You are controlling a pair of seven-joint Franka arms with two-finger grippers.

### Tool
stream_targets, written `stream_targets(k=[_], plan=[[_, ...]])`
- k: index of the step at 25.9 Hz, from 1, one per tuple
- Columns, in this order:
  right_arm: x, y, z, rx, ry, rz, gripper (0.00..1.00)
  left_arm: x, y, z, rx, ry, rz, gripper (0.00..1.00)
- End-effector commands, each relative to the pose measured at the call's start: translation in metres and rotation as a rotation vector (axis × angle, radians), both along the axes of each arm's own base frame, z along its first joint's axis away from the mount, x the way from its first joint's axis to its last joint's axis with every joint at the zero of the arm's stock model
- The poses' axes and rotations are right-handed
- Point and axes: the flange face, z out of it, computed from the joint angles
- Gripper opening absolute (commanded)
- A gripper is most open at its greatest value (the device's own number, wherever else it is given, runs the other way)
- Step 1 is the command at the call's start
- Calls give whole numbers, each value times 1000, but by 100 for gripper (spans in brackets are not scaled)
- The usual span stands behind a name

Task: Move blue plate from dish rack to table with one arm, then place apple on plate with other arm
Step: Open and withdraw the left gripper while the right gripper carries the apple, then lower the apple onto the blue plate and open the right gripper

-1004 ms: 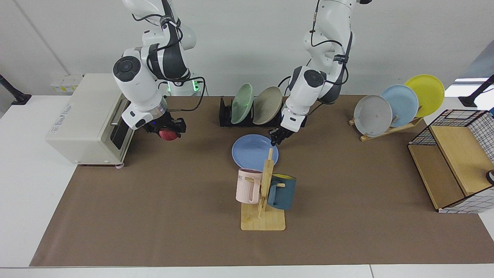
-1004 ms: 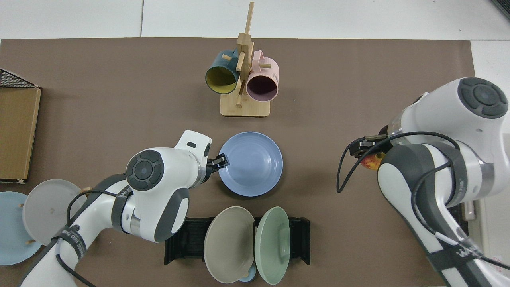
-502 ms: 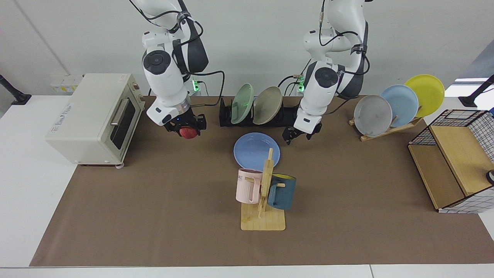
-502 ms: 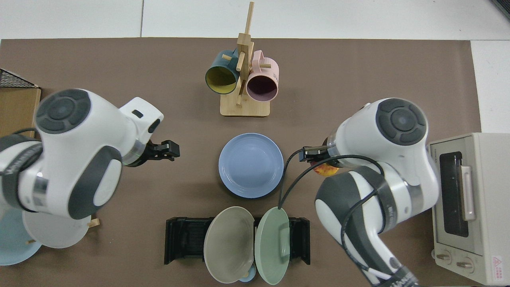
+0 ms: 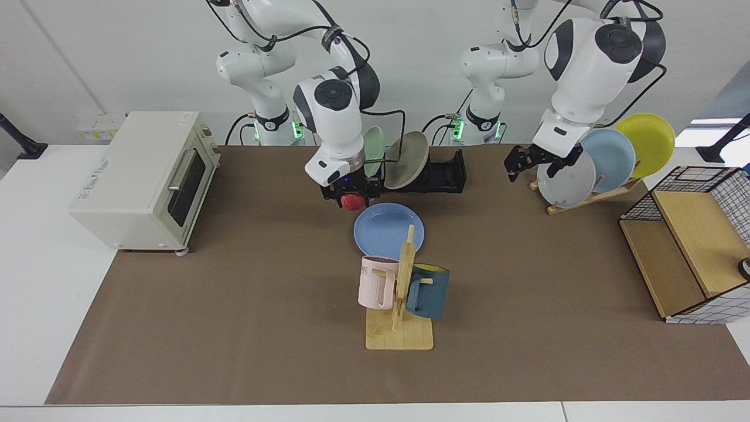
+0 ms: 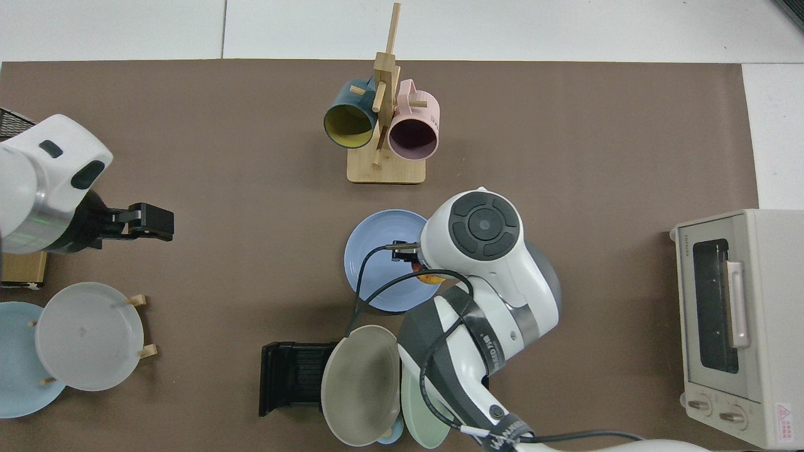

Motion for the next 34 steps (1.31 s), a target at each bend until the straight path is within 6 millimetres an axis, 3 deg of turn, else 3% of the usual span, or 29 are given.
stream_targets(k=[1,13,16,17,19,23,30,34], plan=[[9,31,-37,11,-11,-50,0,-8,22,10,14,4,-76,100],[1,61,-78,31,-30,-38,0,-6,24,11,13,-10,-78,100],[0,59,-83,28,-29,-39,0,-6,24,11,13,-10,-75,100],[0,58,-85,26,-27,-40,17,-6,24,11,13,-10,-76,100],[-3,61,-86,23,-22,-37,100,-6,24,12,13,-11,-75,100],[2,55,-83,20,-15,-48,100,-6,24,12,13,-14,-75,100],[7,41,-56,3,-8,-55,100,-5,24,12,13,-19,-76,100],[20,9,-24,-4,-14,-73,100,-5,24,12,13,-19,-76,100]])
